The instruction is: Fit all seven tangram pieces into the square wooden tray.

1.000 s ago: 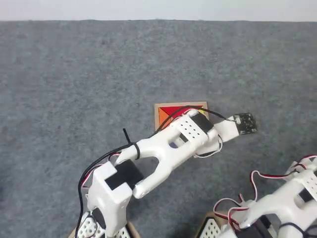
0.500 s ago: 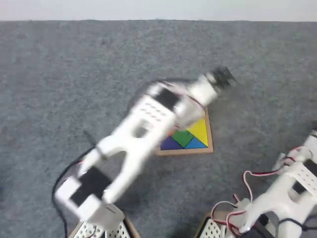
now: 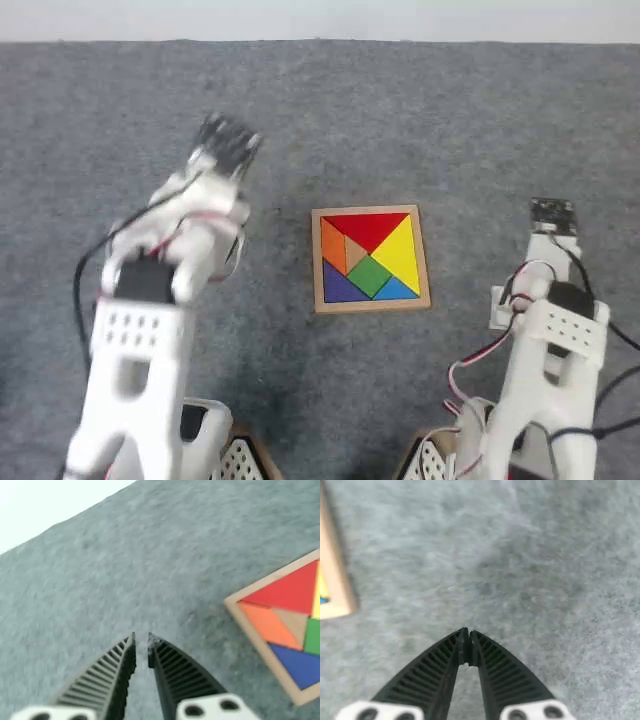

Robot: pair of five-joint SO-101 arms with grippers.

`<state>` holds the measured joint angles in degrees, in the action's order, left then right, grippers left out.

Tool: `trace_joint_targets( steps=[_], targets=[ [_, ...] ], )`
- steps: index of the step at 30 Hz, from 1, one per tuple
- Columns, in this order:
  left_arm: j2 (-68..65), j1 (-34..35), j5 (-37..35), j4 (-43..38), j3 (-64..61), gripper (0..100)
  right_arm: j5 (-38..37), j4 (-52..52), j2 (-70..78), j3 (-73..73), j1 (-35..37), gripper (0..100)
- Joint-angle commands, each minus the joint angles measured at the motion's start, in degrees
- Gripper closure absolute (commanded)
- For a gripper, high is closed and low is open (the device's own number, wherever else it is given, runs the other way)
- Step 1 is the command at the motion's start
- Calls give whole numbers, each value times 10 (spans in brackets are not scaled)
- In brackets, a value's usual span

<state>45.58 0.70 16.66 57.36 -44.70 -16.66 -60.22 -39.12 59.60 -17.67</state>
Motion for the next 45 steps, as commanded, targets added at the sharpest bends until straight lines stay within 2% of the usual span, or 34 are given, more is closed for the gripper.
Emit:
trace_joint_targets(
  steps=[1,8,16,21,24,32,40,45],
  targets=[
    [151,38,-7,-54,-137,959,1,-37,-93,-25,43,992],
    [288,49,-7,-84,-299,960,1,-36,-306,99,95,992],
    [428,46,-8,-93,-447,960,0,-33,-509,253,95,992],
    [544,49,-8,-90,-521,960,0,-47,-581,303,94,992],
    [594,48,-7,-51,-516,960,0,-51,-605,314,94,992],
    [577,49,-4,18,-517,957,0,-44,-647,367,93,992],
    [577,49,-4,149,-517,957,0,-47,-647,367,93,992],
    [577,47,-4,149,-517,958,0,-47,-647,367,93,992]
  ],
)
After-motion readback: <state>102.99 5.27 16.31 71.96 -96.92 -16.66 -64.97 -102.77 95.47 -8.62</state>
